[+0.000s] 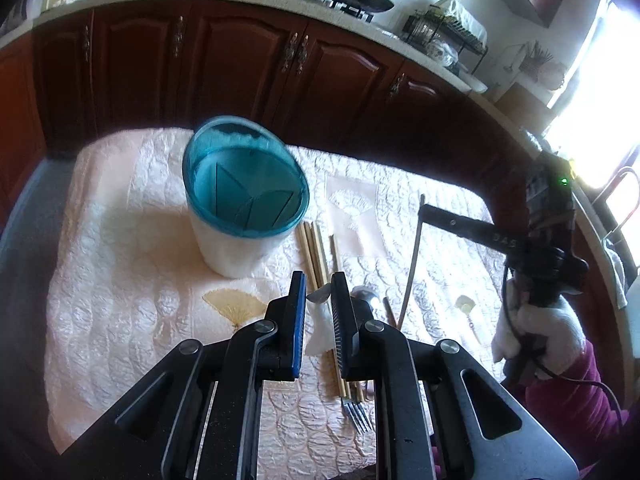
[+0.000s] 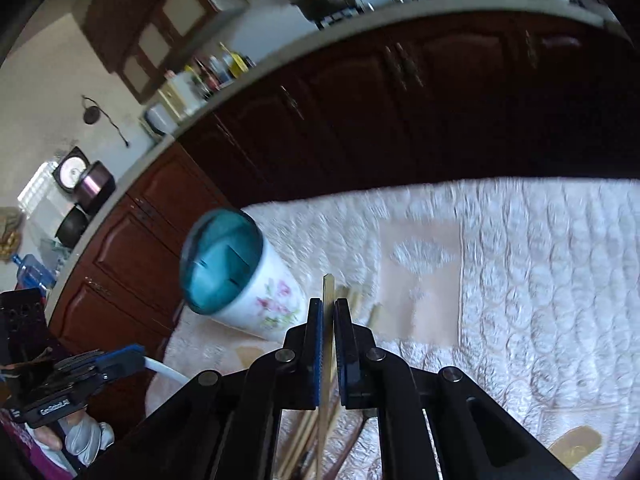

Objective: Organize utensils
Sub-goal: 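Lower the spoon into the rose-print cup with the left tool while the right tool drops the chopstick in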

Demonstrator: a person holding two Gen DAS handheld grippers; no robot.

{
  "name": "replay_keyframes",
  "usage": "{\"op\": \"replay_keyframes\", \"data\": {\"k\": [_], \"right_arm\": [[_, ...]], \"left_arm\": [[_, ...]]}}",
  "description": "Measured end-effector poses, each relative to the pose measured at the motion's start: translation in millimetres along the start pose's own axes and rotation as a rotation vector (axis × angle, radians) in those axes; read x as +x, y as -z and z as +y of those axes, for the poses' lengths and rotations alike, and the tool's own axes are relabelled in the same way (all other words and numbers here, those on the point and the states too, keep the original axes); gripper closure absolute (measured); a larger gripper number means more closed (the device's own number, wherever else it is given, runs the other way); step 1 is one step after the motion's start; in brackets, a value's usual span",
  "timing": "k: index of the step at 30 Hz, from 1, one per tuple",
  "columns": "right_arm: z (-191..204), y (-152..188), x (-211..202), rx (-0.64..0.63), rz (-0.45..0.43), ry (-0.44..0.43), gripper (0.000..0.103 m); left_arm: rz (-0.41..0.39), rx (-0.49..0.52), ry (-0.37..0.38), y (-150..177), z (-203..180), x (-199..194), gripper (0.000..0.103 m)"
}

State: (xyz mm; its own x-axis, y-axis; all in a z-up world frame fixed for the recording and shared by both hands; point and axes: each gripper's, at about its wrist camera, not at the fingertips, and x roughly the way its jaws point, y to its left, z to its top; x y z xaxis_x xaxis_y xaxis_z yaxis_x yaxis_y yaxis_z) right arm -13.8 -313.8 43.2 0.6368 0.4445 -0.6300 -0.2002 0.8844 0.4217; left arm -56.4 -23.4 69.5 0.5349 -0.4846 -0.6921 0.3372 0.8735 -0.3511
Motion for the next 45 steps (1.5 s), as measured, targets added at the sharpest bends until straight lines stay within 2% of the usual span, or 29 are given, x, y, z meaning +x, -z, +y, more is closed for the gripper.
{"op": "replay_keyframes", "data": {"k": [4,11,15,20,24,29,31,40,45], "right_arm": [[14,-13,-35,-0.04,-0.059,-0.022,0.098],[48,-50,-64,-0.108,-0.144,-0.074,0.098],[71,-77,-78,-0.156,-0.193,-0.086,0.098],[101,-108,-84,-0.211,-0.251,-0.075,0.098],[112,-126,-64,-0.231,-0.269,-0.028,0.098],[113,-133,-23,-0.245,-0.236,0.018,0.098],[110,-133,-6,-0.244,-0.207,0.02,0.098],[98,-123,43,-0.232,-0.113,0.009,0.098],[99,-116,60,-0.239,-0.077,-0.001,0.098]], "left_arm": [[-0.029,-0.003,0.012,-8,0,-18,0.092],[-0.139,-0.008,-0.032,-44,10,-55,0.092],[-0.202,0.002,-0.104,-71,17,-69,0.092],[-0.236,0.011,-0.215,-97,30,-55,0.092],[-0.198,0.035,-0.288,-106,36,-25,0.091],[-0.137,0.026,-0.32,-104,49,9,0.092],[-0.146,0.043,-0.357,-106,48,13,0.093],[-0.113,0.022,-0.335,-113,49,18,0.096],[-0.094,0.013,-0.377,-102,48,15,0.097]]}}
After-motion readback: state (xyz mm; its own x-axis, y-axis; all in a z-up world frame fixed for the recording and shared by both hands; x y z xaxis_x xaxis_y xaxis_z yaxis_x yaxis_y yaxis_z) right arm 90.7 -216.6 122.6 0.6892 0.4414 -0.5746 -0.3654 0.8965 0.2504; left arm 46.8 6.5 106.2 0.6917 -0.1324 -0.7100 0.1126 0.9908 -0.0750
